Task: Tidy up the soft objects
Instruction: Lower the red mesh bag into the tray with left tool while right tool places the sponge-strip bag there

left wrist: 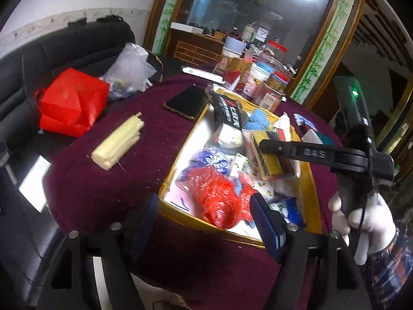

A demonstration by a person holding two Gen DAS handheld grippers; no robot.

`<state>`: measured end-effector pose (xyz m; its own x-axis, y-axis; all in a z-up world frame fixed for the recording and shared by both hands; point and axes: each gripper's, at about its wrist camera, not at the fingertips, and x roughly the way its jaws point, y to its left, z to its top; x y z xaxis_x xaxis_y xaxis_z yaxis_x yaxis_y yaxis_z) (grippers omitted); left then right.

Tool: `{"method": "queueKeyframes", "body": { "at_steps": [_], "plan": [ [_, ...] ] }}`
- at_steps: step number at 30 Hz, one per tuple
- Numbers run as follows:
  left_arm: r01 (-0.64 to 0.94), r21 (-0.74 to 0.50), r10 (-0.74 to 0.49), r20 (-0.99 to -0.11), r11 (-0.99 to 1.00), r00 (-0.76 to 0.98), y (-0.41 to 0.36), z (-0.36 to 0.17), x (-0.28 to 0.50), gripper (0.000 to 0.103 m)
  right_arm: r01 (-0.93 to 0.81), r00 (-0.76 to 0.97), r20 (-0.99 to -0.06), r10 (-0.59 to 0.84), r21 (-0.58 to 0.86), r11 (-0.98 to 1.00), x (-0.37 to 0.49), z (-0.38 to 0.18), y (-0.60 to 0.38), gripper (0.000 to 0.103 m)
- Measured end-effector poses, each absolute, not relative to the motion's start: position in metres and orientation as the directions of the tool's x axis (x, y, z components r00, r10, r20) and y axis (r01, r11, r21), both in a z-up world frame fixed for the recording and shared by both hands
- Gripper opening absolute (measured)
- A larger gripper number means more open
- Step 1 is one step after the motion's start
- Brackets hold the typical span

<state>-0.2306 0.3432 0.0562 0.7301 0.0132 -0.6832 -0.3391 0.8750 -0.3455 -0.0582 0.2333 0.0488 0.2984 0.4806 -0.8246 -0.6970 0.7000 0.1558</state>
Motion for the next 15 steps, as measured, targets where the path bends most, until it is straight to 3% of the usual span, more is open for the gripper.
{"method": "queueKeyframes", "body": {
  "at_steps": [1,4,6,15],
  "plan": [
    [-0.346,-0.328,0.032,-0.684,0.879,0.729,0.342,0.057,-0.231,0.079,-0.695,0.314,-0.824,0.472,0.14,0.705,-0.057,0.048,0.236,0.04],
    [-0.385,-0.245,0.121,-0.687,0.89,0.716,0.336,0.062,-0.231,0.085,-0.683,0.308,-0.823,0.477,0.157,0.713,-0.054,0.044,0.234,0.054],
    [-0.401,-0.199,0.169,-0.68,0.894,0.713,0.33,0.065,-0.231,0.092,-0.679,0.3,-0.819,0.49,0.177,0.713,-0.055,0.045,0.23,0.055],
    [-0.415,-0.14,0.219,-0.678,0.899,0.702,0.319,0.07,-0.226,0.092,-0.667,0.316,-0.786,0.531,0.214,0.714,-0.064,0.063,0.2,0.063]
  ]
}}
